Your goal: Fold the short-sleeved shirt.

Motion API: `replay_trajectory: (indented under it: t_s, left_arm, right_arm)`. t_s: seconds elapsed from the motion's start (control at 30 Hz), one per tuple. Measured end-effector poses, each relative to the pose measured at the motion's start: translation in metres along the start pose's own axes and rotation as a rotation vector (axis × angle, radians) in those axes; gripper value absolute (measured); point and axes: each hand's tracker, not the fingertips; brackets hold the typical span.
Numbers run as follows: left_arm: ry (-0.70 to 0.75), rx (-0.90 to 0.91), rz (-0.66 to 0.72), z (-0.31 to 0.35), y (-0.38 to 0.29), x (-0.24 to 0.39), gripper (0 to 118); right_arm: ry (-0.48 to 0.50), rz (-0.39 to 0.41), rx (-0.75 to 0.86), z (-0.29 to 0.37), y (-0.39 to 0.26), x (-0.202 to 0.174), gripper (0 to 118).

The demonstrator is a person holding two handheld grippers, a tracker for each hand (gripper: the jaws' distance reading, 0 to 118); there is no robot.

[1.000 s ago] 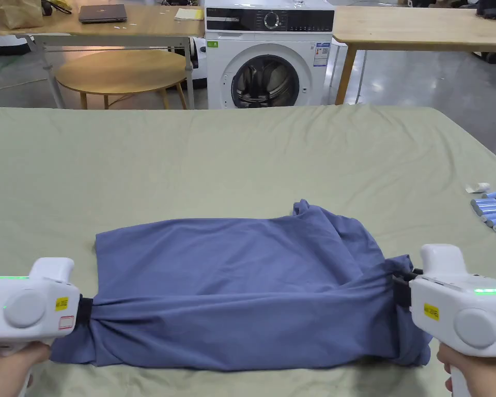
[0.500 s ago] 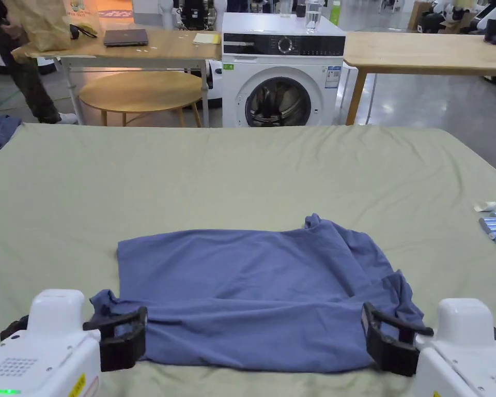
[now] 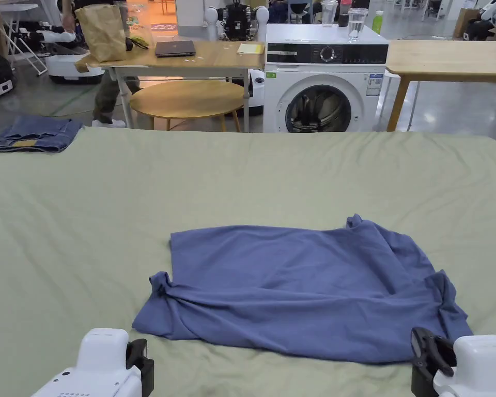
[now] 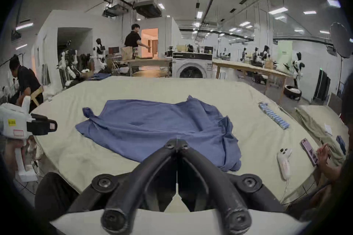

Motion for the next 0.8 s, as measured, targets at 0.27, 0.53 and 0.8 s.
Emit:
replay_trajectory:
  t_s: [0.27,0.53,0.8]
  left_arm:
    - [0.047,-0.077,0.003,-0.06,0.015,-0.021,116]
    - [0.115,-0.211,-0.01,-0.141,0.032,-0.035,115]
    - [0.125,-0.348,-0.099,-0.167,0.041,-0.017,56]
  right_arm:
    - [-0.02,-0.014,-0.033,-0.014,0.002,0.013,0]
    - [-0.074,-0.021,-0.073,-0.029,0.0,0.038,0]
    - [-0.227,-0.054,-0.212,-0.062,-0.012,0.083,0]
